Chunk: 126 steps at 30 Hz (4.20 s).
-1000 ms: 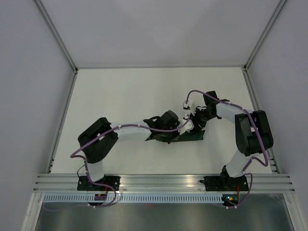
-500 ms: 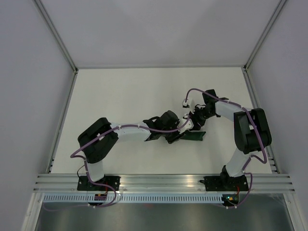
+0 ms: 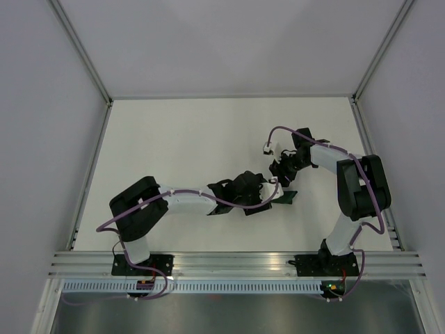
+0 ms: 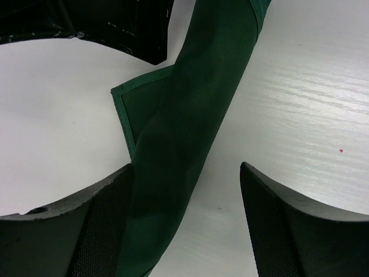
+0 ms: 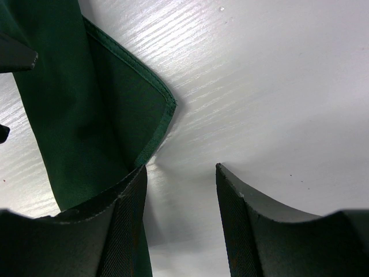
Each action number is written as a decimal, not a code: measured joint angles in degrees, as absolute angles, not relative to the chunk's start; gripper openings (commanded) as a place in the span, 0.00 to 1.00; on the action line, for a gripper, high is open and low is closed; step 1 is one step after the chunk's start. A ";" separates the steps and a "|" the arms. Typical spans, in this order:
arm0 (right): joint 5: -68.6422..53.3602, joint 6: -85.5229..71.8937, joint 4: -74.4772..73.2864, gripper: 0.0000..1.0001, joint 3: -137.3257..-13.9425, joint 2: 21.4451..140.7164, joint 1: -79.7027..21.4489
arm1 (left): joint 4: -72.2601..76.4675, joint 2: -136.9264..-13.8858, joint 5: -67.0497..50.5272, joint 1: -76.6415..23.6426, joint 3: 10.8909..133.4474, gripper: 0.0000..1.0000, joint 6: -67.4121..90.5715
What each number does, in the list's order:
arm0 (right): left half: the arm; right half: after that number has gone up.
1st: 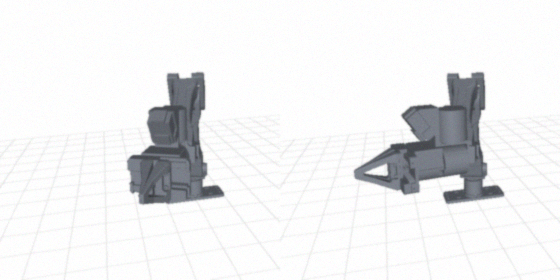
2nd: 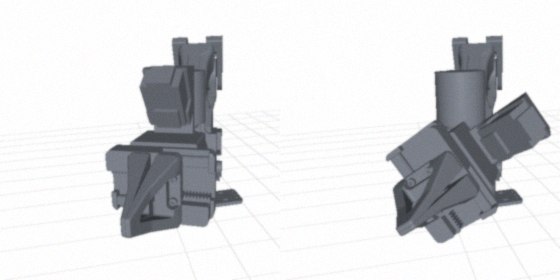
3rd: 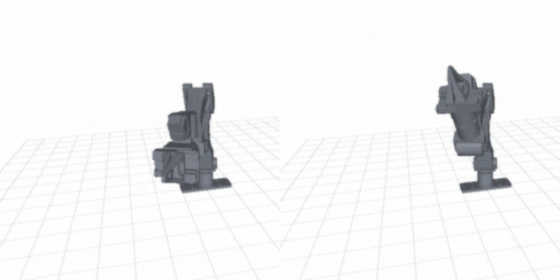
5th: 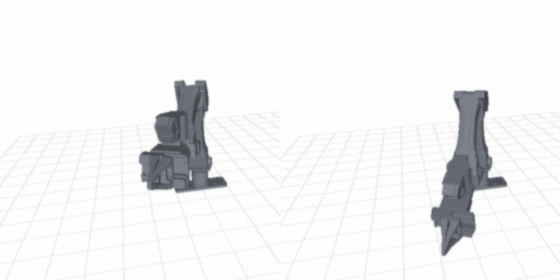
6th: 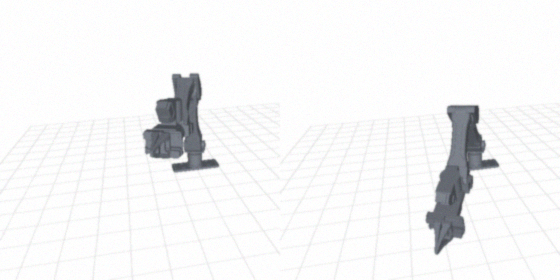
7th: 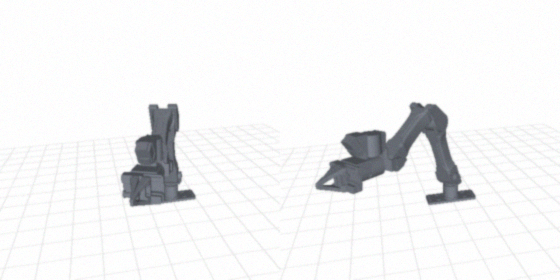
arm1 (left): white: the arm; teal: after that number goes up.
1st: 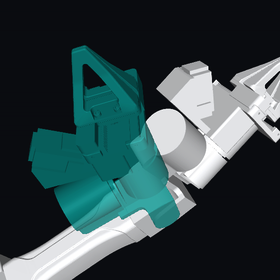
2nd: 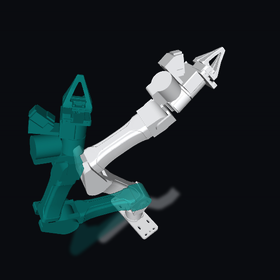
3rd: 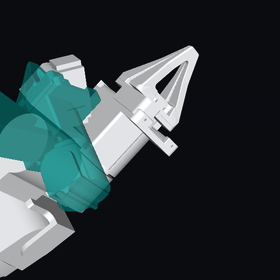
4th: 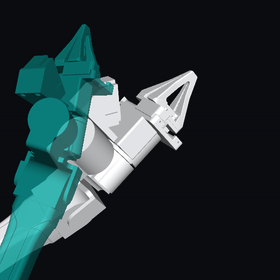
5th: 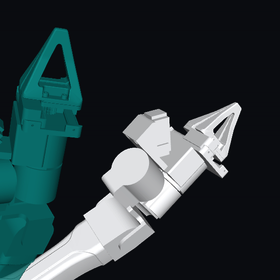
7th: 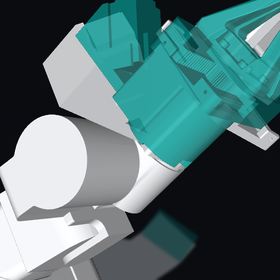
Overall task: Fold the napkin, place the utensils inside, and roll it up
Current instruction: Roll the napkin at the center of the board.
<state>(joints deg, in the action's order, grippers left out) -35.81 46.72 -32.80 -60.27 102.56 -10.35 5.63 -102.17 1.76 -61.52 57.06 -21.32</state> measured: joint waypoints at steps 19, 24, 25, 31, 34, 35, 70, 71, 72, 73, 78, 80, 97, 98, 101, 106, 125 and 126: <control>-36.01 46.87 -33.89 0.58 -61.23 103.18 -10.35 | 10.02 -105.43 7.84 -62.94 56.10 0.78 -30.11; -35.81 47.20 -34.04 0.52 -61.30 103.20 -10.35 | 8.71 -106.52 4.99 -61.52 57.60 0.69 -30.04; -35.70 47.24 -34.11 0.52 -61.30 103.20 -10.35 | 8.34 -106.54 4.14 -60.90 57.78 0.64 -29.98; -35.68 47.35 -34.33 0.50 -61.30 103.20 -10.22 | 4.34 -107.42 -0.84 -57.98 60.27 0.23 -28.95; -35.75 47.33 -34.59 0.50 -61.30 103.18 -9.98 | 1.54 -107.81 -3.95 -57.36 62.13 0.07 -28.42; -35.79 47.29 -34.76 0.50 -61.30 103.13 -9.85 | 0.43 -108.05 -5.10 -57.14 63.02 0.02 -28.12; -47.59 54.96 -39.20 0.66 -50.37 66.28 3.22 | -29.52 -124.11 -39.35 -47.20 88.84 0.02 -21.71; -47.03 56.05 -39.77 0.67 -48.62 65.17 2.04 | -30.20 -124.62 -40.01 -47.13 89.49 0.02 -21.58; -46.35 56.75 -39.68 0.68 -46.78 64.05 0.60 | -31.05 -125.16 -40.91 -47.13 90.19 0.02 -21.45; -45.15 56.80 -39.18 0.69 -44.10 62.22 -2.00 | -31.92 -125.75 -41.80 -47.11 90.89 0.02 -21.34; -36.32 56.14 -33.15 0.72 -32.75 52.84 -18.20 | -36.38 -128.53 -45.84 -47.03 94.04 0.02 -20.58; -32.67 55.66 -30.41 0.72 -30.68 52.53 -23.29 | -37.87 -129.36 -47.13 -47.00 94.87 0.02 -20.36; -14.31 54.22 -13.76 0.54 -23.64 63.00 -39.90 | -47.35 -133.14 -52.38 -46.87 98.21 0.29 -18.92; -14.09 54.15 -13.63 0.52 -23.64 63.31 -39.92 | -47.51 -133.19 -52.12 -46.87 98.21 0.33 -18.94; -13.63 53.93 -13.02 0.47 -23.70 64.47 -40.03 | -48.38 -133.23 -52.16 -46.68 98.41 0.43 -18.72; -13.23 53.17 -12.82 0.43 -25.32 67.22 -40.03 | -49.34 -132.60 -51.11 -46.35 99.31 0.50 -17.80; -15.49 37.43 -18.17 0.38 -42.06 86.56 -37.08 | -24.10 -102.56 -19.92 -30.48 86.50 0.53 7.35; -16.38 36.23 -19.29 0.38 -43.97 88.01 -36.34 | -22.13 -100.42 -18.11 -30.70 83.96 0.53 8.86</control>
<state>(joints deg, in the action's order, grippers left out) -16.38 36.23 -19.29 -43.97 88.01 -36.34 -22.13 -100.42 -18.11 -30.70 83.96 8.86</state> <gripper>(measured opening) 0.387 0.522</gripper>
